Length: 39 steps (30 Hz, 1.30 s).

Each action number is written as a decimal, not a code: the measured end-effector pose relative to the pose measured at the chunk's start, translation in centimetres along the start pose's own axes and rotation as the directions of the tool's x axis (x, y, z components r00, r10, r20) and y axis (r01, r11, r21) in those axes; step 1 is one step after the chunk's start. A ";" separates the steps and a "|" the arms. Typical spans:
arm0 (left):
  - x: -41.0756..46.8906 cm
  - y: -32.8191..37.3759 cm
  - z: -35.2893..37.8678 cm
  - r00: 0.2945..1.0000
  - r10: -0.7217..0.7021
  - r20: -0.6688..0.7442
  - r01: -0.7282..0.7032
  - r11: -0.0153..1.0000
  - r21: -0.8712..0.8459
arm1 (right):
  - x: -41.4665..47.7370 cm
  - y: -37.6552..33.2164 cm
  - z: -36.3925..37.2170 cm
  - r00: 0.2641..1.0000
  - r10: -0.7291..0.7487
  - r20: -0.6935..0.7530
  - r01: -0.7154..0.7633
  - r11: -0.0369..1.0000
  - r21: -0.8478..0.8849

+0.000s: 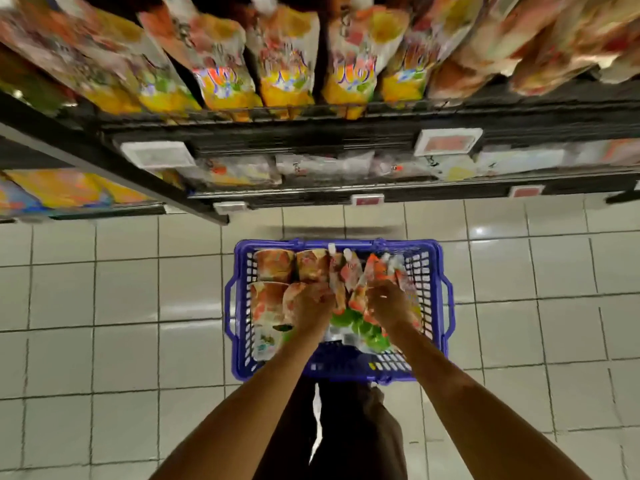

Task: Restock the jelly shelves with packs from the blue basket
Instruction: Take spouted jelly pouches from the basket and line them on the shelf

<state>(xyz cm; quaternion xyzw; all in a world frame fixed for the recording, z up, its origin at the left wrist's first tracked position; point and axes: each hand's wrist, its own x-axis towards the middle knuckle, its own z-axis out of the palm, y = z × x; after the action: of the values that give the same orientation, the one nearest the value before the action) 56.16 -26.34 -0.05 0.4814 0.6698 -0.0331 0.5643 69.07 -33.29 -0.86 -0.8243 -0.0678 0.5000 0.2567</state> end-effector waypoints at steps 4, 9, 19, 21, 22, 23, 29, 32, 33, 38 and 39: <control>4.3 -0.9 2.8 0.973 0.230 -0.011 -0.223 0.952 0.208 | 6.2 2.5 2.5 0.994 -0.105 -0.003 0.102 0.974 -0.204; 7.7 -2.3 4.3 0.955 0.293 -0.050 -0.269 0.923 0.275 | 11.0 3.0 4.2 0.967 -0.225 0.120 0.255 0.845 -0.470; 2.5 -1.5 0.9 0.919 0.379 -0.106 -0.377 0.925 0.031 | 4.2 3.4 0.6 0.957 -0.285 0.058 0.291 0.942 -0.164; -0.2 0.3 -1.5 0.931 0.349 -0.107 -0.356 0.932 -0.063 | 0.5 1.6 -1.3 0.961 -0.274 0.015 0.275 0.961 -0.043; -1.6 1.4 -2.9 0.940 0.328 -0.090 -0.338 0.932 -0.133 | -1.5 0.4 -2.3 0.960 -0.280 0.003 0.280 0.959 0.052; -3.3 2.7 -4.4 0.947 0.313 -0.070 -0.321 0.925 -0.203 | -3.7 -0.9 -3.3 0.956 -0.294 -0.005 0.292 0.945 0.145; -15.0 12.9 -12.2 0.966 0.247 -0.077 -0.254 0.850 -0.461 | -17.0 -10.8 -8.2 0.981 -0.191 0.019 0.158 0.858 0.489; -21.0 17.7 -16.2 0.971 0.209 -0.114 -0.238 0.830 -0.505 | -23.3 -16.2 -10.2 0.974 -0.222 0.034 0.178 0.856 0.485; -22.9 19.3 -17.3 0.978 0.179 -0.105 -0.208 0.834 -0.511 | -25.3 -18.0 -10.7 0.970 -0.240 0.027 0.196 0.848 0.492; -31.3 26.0 -22.8 0.991 0.112 0.071 -0.030 0.716 -0.698 | -34.5 -27.6 -13.8 0.921 -0.389 0.000 0.349 0.825 0.445; -32.5 26.9 -23.8 0.985 0.140 0.106 -0.025 0.708 -0.705 | -35.9 -29.2 -14.5 0.903 -0.429 -0.007 0.389 0.812 0.435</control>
<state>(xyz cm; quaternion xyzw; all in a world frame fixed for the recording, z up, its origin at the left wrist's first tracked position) 53.97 -17.72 47.58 0.2569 0.5653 0.2123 0.7546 68.09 -26.62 47.15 -0.6903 -0.1447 0.4726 0.5285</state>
